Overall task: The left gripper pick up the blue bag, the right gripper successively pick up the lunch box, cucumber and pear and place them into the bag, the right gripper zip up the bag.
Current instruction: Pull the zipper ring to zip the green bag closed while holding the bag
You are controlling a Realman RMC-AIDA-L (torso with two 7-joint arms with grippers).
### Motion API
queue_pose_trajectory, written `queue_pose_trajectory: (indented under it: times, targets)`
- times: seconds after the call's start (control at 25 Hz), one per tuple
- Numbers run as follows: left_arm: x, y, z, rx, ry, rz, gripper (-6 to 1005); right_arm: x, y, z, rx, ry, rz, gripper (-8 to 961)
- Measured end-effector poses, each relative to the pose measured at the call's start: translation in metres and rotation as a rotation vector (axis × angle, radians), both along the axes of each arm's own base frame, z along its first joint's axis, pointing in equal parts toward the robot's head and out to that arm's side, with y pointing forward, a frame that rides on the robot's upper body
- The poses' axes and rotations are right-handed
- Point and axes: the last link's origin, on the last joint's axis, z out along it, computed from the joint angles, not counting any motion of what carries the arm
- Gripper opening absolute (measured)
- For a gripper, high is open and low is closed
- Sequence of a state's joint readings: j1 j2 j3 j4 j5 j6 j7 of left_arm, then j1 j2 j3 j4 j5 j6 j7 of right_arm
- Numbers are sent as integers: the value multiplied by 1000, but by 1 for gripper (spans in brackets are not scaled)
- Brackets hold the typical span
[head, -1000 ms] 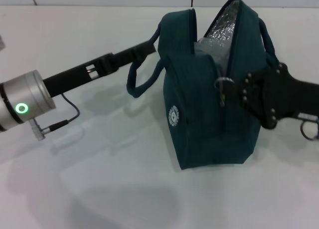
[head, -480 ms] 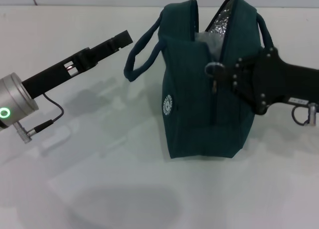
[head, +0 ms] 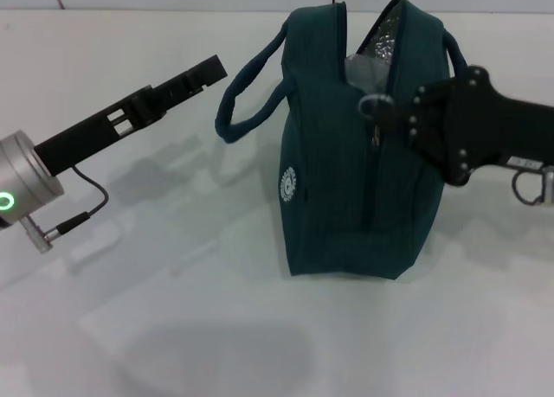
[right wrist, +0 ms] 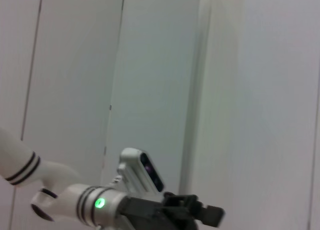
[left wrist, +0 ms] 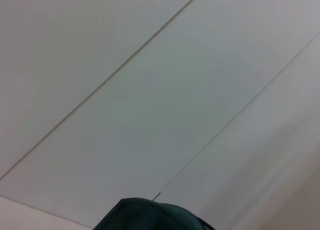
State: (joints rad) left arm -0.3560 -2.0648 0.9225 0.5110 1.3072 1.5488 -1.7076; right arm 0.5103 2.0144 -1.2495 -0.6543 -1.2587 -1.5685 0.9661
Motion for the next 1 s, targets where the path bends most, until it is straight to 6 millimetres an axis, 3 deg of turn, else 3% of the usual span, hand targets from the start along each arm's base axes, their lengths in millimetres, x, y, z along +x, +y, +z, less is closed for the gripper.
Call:
queue_pose_trajectory:
  times: [0.24, 0.56, 0.72, 1.0]
  targets:
    - [1, -3, -3, 0, 25, -30, 869, -6, 21, 17, 95, 32, -38, 4]
    - [5, -7, -10, -15, 52, -81, 861, -13, 23, 3, 62, 4, -30, 5]
    - [6, -10, -12, -21, 48, -91, 858, -26, 22, -10, 13, -23, 22, 5]
    - [4, -15, -13, -30, 44, -91, 851, -37, 41, 3, 68, 7, -16, 4]
